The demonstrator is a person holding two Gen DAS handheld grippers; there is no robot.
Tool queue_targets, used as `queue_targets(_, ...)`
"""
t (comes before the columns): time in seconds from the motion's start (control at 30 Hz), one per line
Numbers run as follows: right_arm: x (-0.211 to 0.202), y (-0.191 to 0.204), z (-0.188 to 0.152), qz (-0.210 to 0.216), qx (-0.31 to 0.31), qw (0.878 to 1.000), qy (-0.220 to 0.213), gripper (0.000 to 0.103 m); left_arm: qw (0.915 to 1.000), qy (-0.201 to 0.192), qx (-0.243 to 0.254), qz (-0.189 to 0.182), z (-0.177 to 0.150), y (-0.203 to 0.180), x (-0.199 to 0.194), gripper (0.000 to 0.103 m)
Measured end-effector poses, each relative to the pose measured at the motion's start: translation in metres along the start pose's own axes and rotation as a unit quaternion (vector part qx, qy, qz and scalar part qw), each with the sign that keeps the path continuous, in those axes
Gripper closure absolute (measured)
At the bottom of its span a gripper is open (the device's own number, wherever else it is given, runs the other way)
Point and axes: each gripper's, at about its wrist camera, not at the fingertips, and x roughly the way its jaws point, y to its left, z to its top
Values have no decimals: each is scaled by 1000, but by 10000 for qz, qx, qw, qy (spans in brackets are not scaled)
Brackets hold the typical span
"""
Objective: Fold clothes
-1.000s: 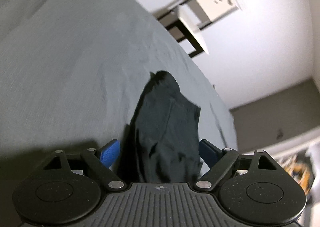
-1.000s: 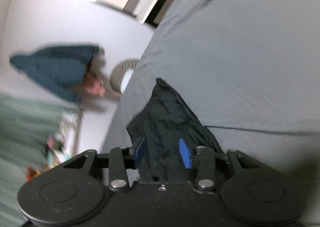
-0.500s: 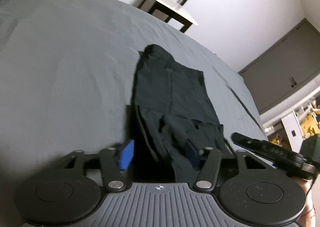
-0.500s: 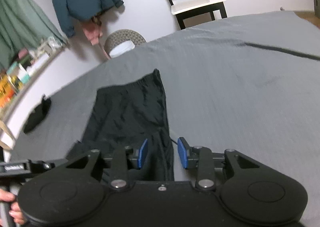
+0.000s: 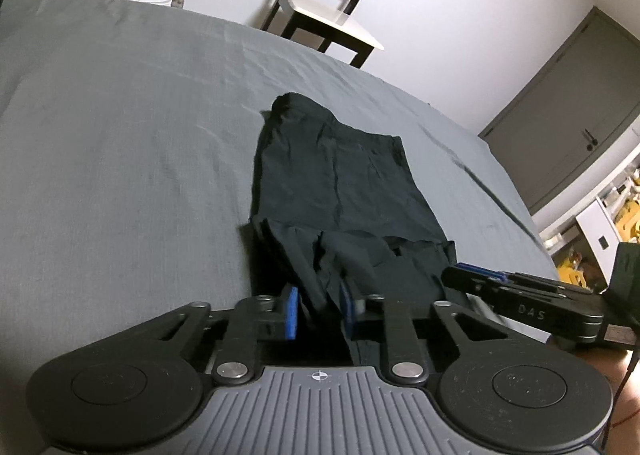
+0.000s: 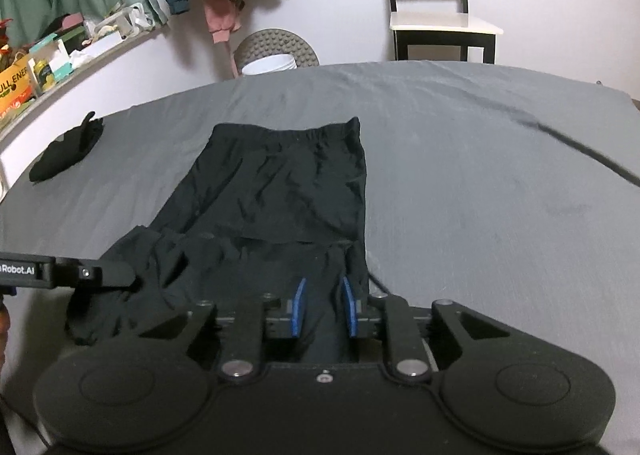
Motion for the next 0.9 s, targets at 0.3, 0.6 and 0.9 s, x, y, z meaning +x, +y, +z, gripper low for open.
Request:
queue_targets(0.3,-9,-20,2,-127,639,9968,-473,102,9996,-251,-4,139,11,0,0,101)
queue_targets(0.6,9,-34,-3,-124,1132,9930,-321,100,9991,-112,-170,379,14,15,14,101)
queue_targets(0.9,-29,-23,4,-91,748,9962,-444,74,9991,-139,-363,167,14,27,-14,100)
